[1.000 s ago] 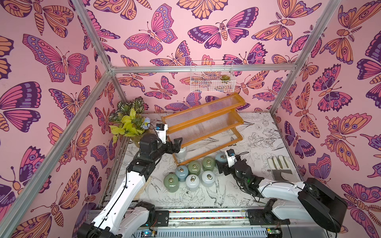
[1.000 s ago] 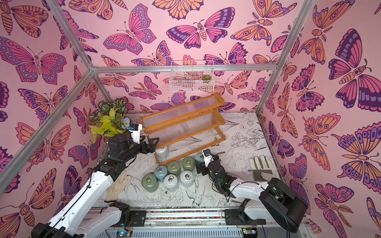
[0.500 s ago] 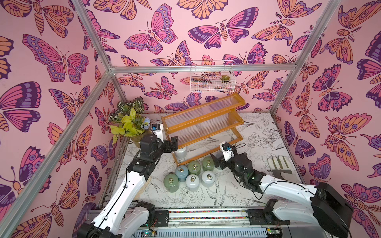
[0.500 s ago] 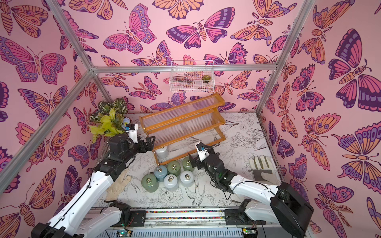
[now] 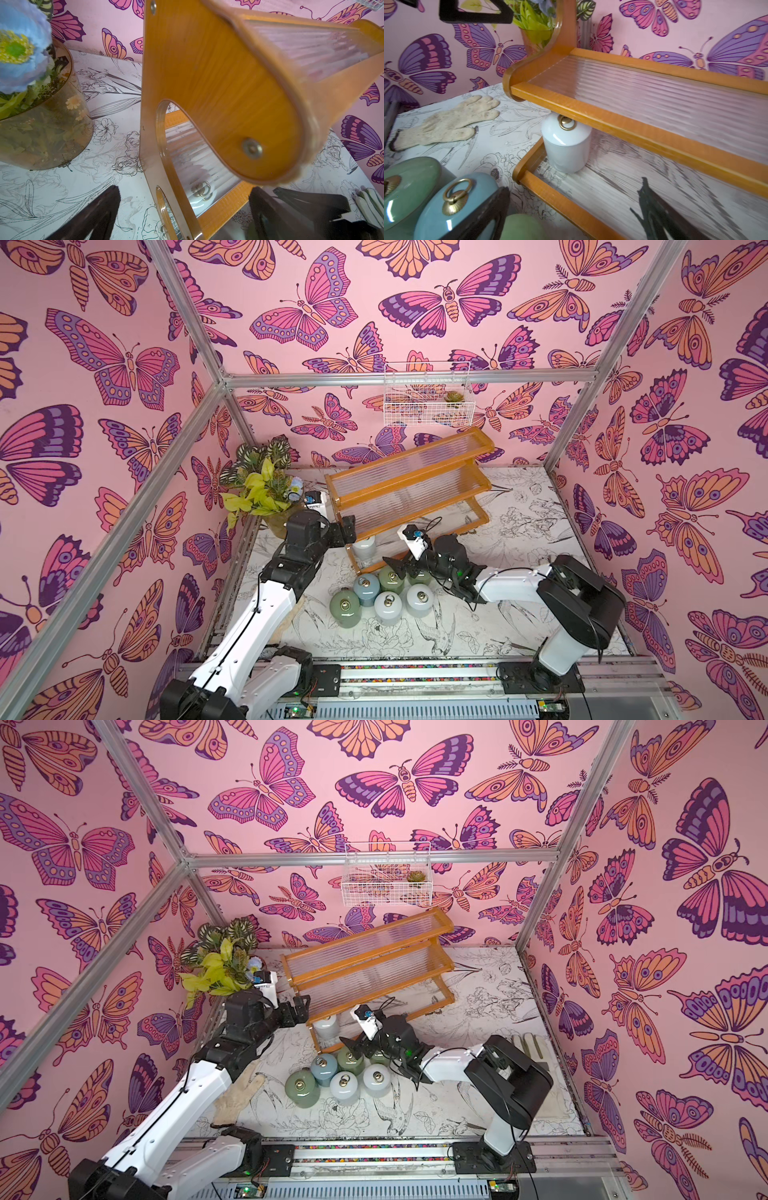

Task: Remove the tea canisters from the shelf
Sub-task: Pick up the tea canister from the shelf.

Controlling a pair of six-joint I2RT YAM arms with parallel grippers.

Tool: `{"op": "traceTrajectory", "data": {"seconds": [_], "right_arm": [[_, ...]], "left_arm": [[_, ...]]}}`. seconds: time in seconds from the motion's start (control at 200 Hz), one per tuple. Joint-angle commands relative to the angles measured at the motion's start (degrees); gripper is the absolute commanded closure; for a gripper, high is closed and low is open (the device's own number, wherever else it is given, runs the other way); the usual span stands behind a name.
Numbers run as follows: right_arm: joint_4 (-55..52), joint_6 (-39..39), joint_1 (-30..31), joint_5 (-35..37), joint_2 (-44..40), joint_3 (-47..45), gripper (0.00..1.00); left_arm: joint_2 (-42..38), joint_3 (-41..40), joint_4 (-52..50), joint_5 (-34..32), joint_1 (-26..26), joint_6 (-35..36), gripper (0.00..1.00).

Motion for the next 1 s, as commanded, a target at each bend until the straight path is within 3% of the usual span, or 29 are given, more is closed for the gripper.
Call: {"op": "traceTrajectory", "data": {"seconds": [0.0,0.28,0.621,0.991], "right_arm": [[-0.83,-0.78,0.36,-7.04,1.92,5.37,0.01],[-9.23,-3.71,-0.26,-12.87,9.03,14.00,0.01],[-4.95,1.26,0.36,-4.03,14.90,17.57,0.01],[-8.49,-0.34,0.35,-4.49,19.86,25.24,0.01]], "left_arm": [[-0.38,-0.08,-0.36,-0.53,0.34,0.56,0.00],[-0.39,0.23,-0.38,0.95,0.52,1.94,0.00],[-0.64,0.02,-0.54,2.12,0.54,2.93,0.00],[-2.29,-1.85,-0.76,2.78,0.62,2.24,0.00]]}}
